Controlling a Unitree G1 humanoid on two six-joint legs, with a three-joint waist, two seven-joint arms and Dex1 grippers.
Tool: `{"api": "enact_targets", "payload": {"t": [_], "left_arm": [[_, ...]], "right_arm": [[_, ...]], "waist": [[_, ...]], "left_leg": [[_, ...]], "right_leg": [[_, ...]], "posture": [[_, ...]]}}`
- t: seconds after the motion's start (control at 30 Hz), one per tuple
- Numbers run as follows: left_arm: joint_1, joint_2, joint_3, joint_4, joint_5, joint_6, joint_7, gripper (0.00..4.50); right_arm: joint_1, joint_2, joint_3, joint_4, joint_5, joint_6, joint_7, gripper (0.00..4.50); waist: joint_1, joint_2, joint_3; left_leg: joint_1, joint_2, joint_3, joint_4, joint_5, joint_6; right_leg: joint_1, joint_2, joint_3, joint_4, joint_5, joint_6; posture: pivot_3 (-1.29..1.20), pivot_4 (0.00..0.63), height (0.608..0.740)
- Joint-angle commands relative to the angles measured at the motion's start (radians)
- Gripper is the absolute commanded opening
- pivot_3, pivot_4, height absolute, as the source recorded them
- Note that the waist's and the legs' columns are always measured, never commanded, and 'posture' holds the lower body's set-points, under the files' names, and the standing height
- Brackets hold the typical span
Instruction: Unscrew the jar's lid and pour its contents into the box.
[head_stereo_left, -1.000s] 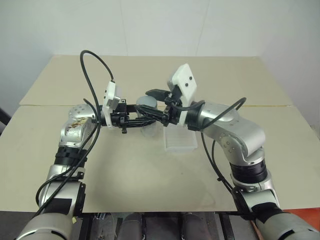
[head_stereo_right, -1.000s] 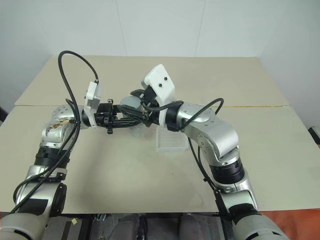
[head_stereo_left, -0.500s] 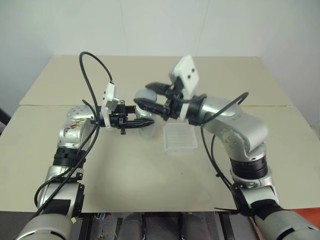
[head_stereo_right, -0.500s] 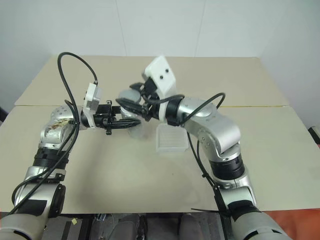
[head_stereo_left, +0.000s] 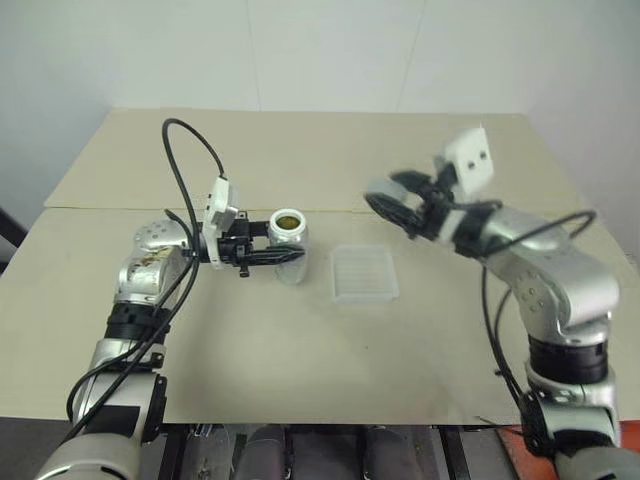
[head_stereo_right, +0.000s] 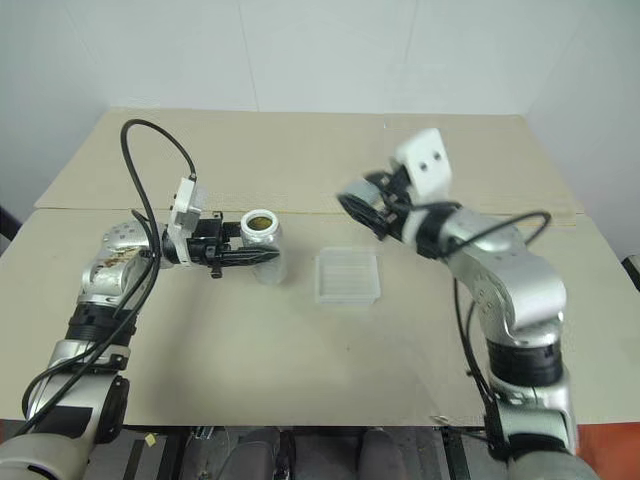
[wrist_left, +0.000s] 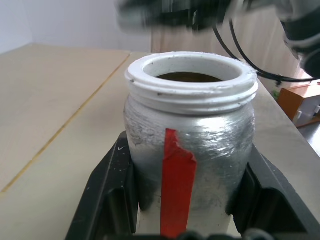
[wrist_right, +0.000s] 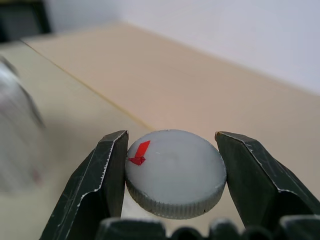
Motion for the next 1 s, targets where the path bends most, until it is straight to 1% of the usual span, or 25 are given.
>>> {"api": "enact_targets", "payload": {"t": [0.03,0.13,0.27,0.33,0.4,0.43,0.5,0.53,0.63,0.73,0.8,0.87,0.93,1.0], "left_arm": [[-0.035,0.004,0.028,-0.042,-0.019,-0.025,0.009,1.96],[-0.046,-0.001,0.03,-0.033,-0.017,-0.033,0.015,1.96],[-0.058,-0.013,0.031,-0.023,-0.013,-0.041,0.022,1.96],[-0.06,-0.017,0.031,-0.021,-0.012,-0.043,0.027,1.96],[-0.056,-0.015,0.032,-0.027,-0.015,-0.039,0.03,1.96],[-0.052,-0.013,0.033,-0.032,-0.013,-0.039,0.036,1.96],[-0.048,-0.012,0.035,-0.036,-0.011,-0.04,0.047,1.96],[-0.051,-0.013,0.036,-0.033,-0.004,-0.049,0.057,1.96],[-0.067,-0.022,0.036,-0.019,0.01,-0.073,0.088,1.96],[-0.128,-0.057,-0.003,0.034,0.133,-0.243,0.196,1.96],[-0.169,-0.08,-0.018,0.074,0.19,-0.32,0.252,1.96],[-0.216,-0.096,-0.047,0.136,0.28,-0.426,0.331,1.96],[-0.286,-0.112,-0.092,0.23,0.4,-0.588,0.435,1.96],[-0.362,-0.117,-0.152,0.335,0.541,-0.801,0.551,1.96]], "right_arm": [[0.119,-0.015,-0.103,-0.046,-0.035,-0.061,-0.046,2.73],[0.177,0.028,-0.14,-0.003,-0.04,-0.048,-0.104,2.73],[0.195,0.079,-0.128,0.148,-0.124,-0.091,-0.198,2.73],[0.194,0.093,-0.127,0.202,-0.15,-0.114,-0.221,2.73],[0.198,0.107,-0.123,0.225,-0.16,-0.136,-0.224,3.44],[0.203,0.112,-0.119,0.228,-0.162,-0.136,-0.222,3.59],[0.217,0.105,-0.106,0.206,-0.157,-0.134,-0.195,4.29],[0.221,0.102,-0.11,0.182,-0.146,-0.124,-0.184,4.45],[0.233,0.077,-0.111,0.132,-0.136,-0.102,-0.154,4.45],[0.234,-0.021,-0.147,0.0,-0.05,-0.002,-0.056,4.45],[0.216,-0.069,-0.179,-0.045,0.019,0.063,-0.014,4.45],[0.202,-0.12,-0.211,-0.077,0.091,0.115,0.04,4.45],[0.187,-0.194,-0.24,-0.104,0.179,0.16,0.129,4.45],[0.177,-0.267,-0.261,-0.118,0.257,0.184,0.219,4.45]], "waist": [[0.0,0.0,0.0],[-0.004,0.0,0.0],[-0.012,0.0,0.0],[-0.012,0.0,0.0],[-0.012,0.0,0.0],[-0.012,0.0,0.0],[-0.012,0.0,0.0],[-0.012,0.0,0.0],[-0.011,0.0,0.0],[-0.002,0.0,0.0],[0.005,0.0,0.0],[0.012,0.0,0.0],[0.014,-0.001,0.0],[0.019,-0.002,0.001]], "left_leg": [[0.0,0.0,0.0,0.0,0.0,0.0],[0.0,0.0,0.002,0.0,0.0,0.0],[0.002,0.001,0.003,0.0,0.0,0.0],[0.002,0.001,0.003,0.0,0.0,0.0],[0.002,0.001,0.004,-0.001,0.0,0.0],[0.001,0.001,0.004,-0.001,0.0,0.0],[0.001,0.001,0.004,-0.001,0.003,-0.004],[0.001,0.001,0.004,-0.001,0.003,-0.005],[0.001,0.001,0.004,0.0,0.0,-0.001],[0.001,0.001,0.004,0.0,0.0,0.0],[0.001,0.0,0.004,0.0,0.0,0.001],[0.001,0.0,0.004,0.001,-0.001,0.001],[0.001,0.0,0.004,0.001,-0.001,0.002],[0.0,0.0,0.004,0.001,-0.001,0.002]], "right_leg": [[0.0,0.0,0.0,0.0,0.0,0.0],[0.0,0.0,0.002,0.0,0.0,0.0],[-0.001,0.001,0.004,0.001,0.0,0.0],[0.0,0.001,0.004,0.001,0.0,0.0],[-0.001,0.001,0.005,0.001,0.0,0.0],[-0.002,0.001,0.005,0.001,0.0,0.0],[-0.002,0.001,0.005,0.001,0.0,0.0],[-0.002,0.001,0.005,0.0,0.0,0.0],[-0.002,0.001,0.005,0.001,0.0,0.0],[-0.001,0.001,0.006,0.001,0.0,0.0],[-0.001,0.001,0.005,0.0,0.0,0.0],[0.0,0.001,0.005,-0.001,0.0,0.0],[0.0,0.001,0.005,-0.002,0.0,0.0],[0.0,0.001,0.005,-0.003,0.0,0.0]], "posture": [[0.0,0.15,0.74],[0.0,0.15,0.74],[0.0,0.15,0.74],[0.0,0.15,0.74],[0.0,0.15,0.74],[0.0,0.15,0.74],[0.0,0.15,0.74],[0.0,0.15,0.74],[0.0,0.15,0.74],[0.0,0.15,0.74],[0.0,0.15,0.74],[0.0,0.15,0.74],[0.0,0.15,0.74],[0.0,0.15,0.74]]}}
